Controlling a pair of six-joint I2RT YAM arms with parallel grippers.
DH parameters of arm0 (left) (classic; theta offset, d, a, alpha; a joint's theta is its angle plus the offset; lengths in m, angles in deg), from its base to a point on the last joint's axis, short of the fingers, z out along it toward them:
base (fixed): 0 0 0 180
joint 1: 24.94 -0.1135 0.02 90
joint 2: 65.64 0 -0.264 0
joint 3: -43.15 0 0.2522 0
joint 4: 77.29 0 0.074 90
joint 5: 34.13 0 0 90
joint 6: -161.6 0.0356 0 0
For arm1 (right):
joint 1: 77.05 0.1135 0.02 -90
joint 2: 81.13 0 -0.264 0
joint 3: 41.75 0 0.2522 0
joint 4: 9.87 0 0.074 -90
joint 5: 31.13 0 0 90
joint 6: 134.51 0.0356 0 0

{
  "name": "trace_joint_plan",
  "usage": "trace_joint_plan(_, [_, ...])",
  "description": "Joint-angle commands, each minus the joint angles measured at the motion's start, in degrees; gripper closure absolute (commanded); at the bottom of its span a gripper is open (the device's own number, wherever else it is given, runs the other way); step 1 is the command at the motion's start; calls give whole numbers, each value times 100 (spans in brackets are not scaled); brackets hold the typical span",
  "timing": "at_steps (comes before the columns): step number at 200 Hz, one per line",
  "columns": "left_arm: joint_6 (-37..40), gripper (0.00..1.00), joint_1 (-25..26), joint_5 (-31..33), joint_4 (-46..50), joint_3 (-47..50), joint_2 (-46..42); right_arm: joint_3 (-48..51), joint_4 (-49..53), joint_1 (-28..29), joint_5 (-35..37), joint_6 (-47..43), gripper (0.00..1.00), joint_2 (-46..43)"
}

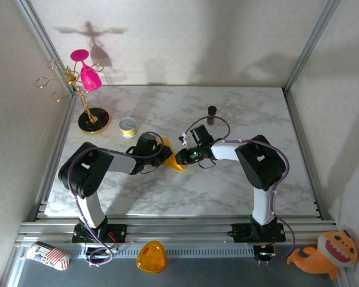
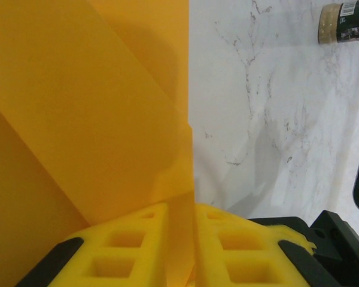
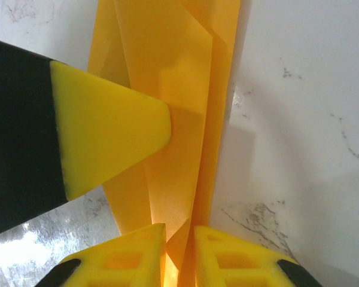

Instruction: Fold a paper plane with a square sheet of paper (pick it up from the middle)

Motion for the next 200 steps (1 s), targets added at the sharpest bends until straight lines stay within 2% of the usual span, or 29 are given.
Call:
trace_joint_plan(1, [42,82,-37,-40,-20,69,105,94,229,88,562,-92,79,591])
trace_joint_plan(85, [82,82,-37,112,340,79,147,69,256,99,545,-36,80,477])
trace_joint_plan(156, [231,83,-37,175,766,49,236,319,-75,38,270,344,72,-785])
trace_joint_plan(200, [223,84,-35,180,862,6,271,347,-225,89,-161,345,81,-832])
